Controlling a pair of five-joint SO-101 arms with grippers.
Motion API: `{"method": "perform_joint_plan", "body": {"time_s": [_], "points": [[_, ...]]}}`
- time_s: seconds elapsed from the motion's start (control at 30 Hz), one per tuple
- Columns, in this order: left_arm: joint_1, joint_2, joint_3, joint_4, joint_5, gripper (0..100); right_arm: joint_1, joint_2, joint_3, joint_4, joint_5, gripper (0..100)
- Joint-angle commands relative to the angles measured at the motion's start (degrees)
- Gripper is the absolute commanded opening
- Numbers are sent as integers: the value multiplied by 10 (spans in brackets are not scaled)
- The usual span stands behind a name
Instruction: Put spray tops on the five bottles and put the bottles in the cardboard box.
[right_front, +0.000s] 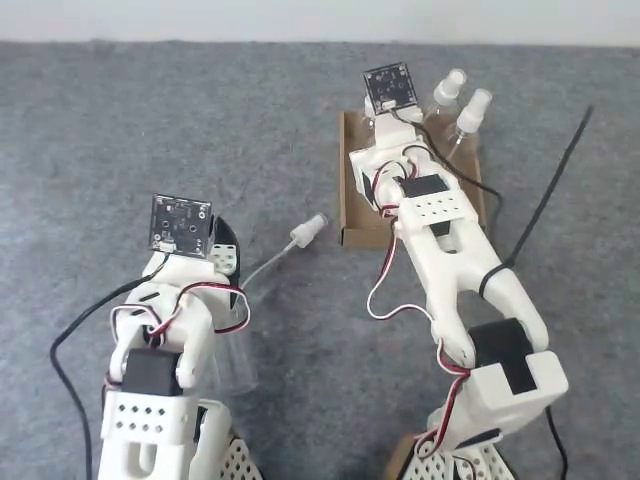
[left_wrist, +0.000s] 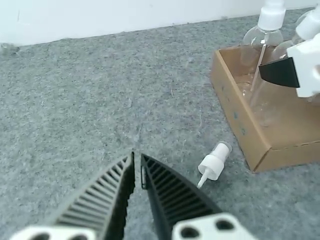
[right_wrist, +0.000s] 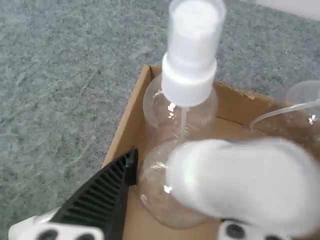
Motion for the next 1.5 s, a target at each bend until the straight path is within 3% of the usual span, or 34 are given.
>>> {"method": "perform_joint_plan", "body": {"time_s": [0.0,0.5,0.97,1.37,1.47], "points": [[-2,-10,-7,-17,0,12,-7,-15,-41,2,-6,257],[-2,-10,-7,-17,0,12,-7,-43,-43,5,-3,257],[-3,-10,-7,-16,0,12,-7,-87,-133,82,-3,257],[-7,-5,-19,-12,0,12,-15,-87,-338,298,-5,257],[-45,13,-91,49,-2,12,-29,-87,-384,389,-6,257]]}}
